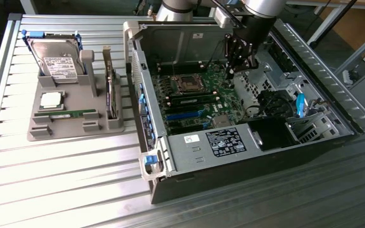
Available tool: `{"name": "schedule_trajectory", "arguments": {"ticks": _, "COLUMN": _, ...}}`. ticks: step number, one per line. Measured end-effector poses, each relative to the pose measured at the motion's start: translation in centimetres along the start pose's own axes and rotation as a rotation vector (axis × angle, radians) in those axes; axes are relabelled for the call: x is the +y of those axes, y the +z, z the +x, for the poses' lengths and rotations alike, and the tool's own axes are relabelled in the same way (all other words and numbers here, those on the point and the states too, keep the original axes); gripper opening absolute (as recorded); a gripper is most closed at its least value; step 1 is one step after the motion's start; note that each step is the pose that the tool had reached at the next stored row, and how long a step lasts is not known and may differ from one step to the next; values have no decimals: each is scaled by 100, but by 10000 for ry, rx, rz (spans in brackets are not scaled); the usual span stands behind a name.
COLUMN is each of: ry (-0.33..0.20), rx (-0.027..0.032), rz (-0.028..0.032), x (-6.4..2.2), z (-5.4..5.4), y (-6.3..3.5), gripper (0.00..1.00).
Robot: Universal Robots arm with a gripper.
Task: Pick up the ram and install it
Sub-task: 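Press down the ram until it locks into place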
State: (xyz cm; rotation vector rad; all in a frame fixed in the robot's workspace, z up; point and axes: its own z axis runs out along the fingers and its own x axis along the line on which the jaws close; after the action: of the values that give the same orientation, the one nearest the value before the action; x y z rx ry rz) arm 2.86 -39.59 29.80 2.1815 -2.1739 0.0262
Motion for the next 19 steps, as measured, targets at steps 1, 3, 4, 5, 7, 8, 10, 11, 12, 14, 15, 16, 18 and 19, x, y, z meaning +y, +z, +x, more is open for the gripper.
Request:
{"name": "schedule_trajectory", "arguments": {"ticks": 1, "ry": 0, "rx": 0, "rz": 0, "x": 19, "z": 0, "y": 2, "gripper": 9}}
{"name": "schedule_trajectory", "arguments": {"ticks": 3, "ry": 0, "rx": 0, "rz": 0, "x": 40, "z": 0, "y": 4, "gripper": 9}}
{"name": "schedule_trajectory", "arguments": {"ticks": 4, "ry": -1, "rx": 0, "rz": 0, "x": 53, "z": -1, "y": 5, "gripper": 9}}
{"name": "schedule_trajectory", "arguments": {"ticks": 5, "ry": 0, "rx": 0, "rz": 0, "x": 62, "z": -1, "y": 6, "gripper": 9}}
{"name": "schedule_trajectory", "arguments": {"ticks": 7, "ry": 0, "rx": 0, "rz": 0, "x": 89, "z": -1, "y": 9, "gripper": 9}}
{"name": "schedule_trajectory", "arguments": {"ticks": 8, "ry": 0, "rx": 0, "rz": 0, "x": 110, "z": -1, "y": 10, "gripper": 9}}
{"name": "schedule_trajectory", "arguments": {"ticks": 10, "ry": 0, "rx": 0, "rz": 0, "x": 151, "z": -2, "y": 15, "gripper": 9}}
{"name": "schedule_trajectory", "arguments": {"ticks": 11, "ry": 0, "rx": 0, "rz": 0, "x": 190, "z": -2, "y": 25, "gripper": 9}}
{"name": "schedule_trajectory", "arguments": {"ticks": 12, "ry": 0, "rx": 0, "rz": 0, "x": 207, "z": -3, "y": 38, "gripper": 9}}
{"name": "schedule_trajectory", "arguments": {"ticks": 14, "ry": -1, "rx": 0, "rz": 0, "x": 212, "z": -5, "y": 82, "gripper": 9}}
{"name": "schedule_trajectory", "arguments": {"ticks": 15, "ry": -1, "rx": 0, "rz": 0, "x": 211, "z": -6, "y": 89, "gripper": 9}}
{"name": "schedule_trajectory", "arguments": {"ticks": 16, "ry": -1, "rx": 0, "rz": 0, "x": 211, "z": -6, "y": 103, "gripper": 9}}
{"name": "schedule_trajectory", "arguments": {"ticks": 18, "ry": 0, "rx": 0, "rz": 0, "x": 205, "z": -8, "y": 139, "gripper": 9}}
{"name": "schedule_trajectory", "arguments": {"ticks": 19, "ry": 0, "rx": 0, "rz": 0, "x": 204, "z": -9, "y": 148, "gripper": 9}}
